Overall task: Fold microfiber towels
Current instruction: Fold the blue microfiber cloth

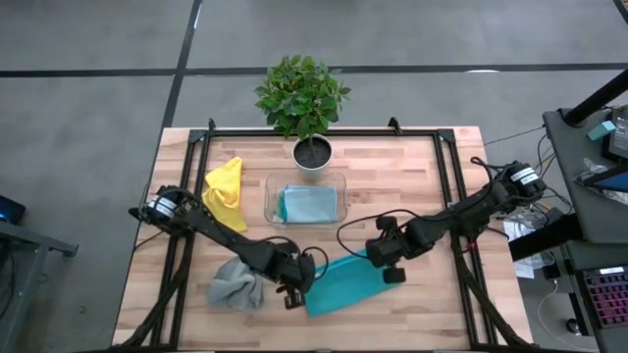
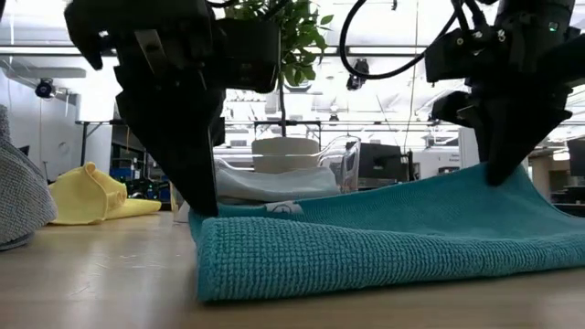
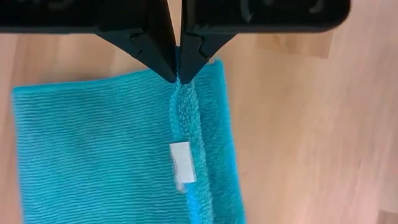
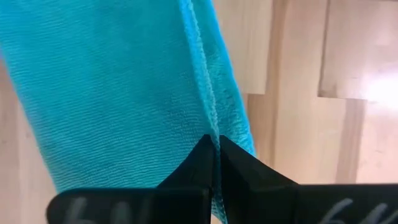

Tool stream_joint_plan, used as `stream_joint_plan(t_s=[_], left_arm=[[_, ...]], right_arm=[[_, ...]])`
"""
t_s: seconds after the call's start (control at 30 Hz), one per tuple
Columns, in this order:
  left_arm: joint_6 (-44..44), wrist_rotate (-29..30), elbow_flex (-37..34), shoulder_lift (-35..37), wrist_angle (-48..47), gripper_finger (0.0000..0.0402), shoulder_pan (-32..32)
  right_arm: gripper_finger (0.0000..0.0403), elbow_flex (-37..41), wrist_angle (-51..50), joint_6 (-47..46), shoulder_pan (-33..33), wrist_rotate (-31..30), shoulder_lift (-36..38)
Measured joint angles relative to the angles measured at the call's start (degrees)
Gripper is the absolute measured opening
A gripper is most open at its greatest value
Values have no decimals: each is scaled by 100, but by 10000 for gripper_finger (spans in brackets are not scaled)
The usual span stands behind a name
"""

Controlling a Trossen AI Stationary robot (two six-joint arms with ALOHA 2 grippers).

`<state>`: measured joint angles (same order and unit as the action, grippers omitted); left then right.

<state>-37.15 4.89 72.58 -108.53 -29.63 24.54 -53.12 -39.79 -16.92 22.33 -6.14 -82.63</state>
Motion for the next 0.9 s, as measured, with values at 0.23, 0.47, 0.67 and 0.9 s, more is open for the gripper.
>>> stream_joint_plan(t_s=[0.23,0.47,0.67,0.9], left_arm=[[-15,142,-42,0,15,0,-57],[-21,158,-61,55,-18,35,-105],[-5,157,13,185,-438,90,-118],[144,170,35,350,-184,117,-168]], right_arm=[[17,2,2,-257,-30,-202,0],[71,2,-2,-303,-69,-400,0],[105,2,-62,-509,-70,-451,68],[96,4,-19,-1189,112,-442,189]])
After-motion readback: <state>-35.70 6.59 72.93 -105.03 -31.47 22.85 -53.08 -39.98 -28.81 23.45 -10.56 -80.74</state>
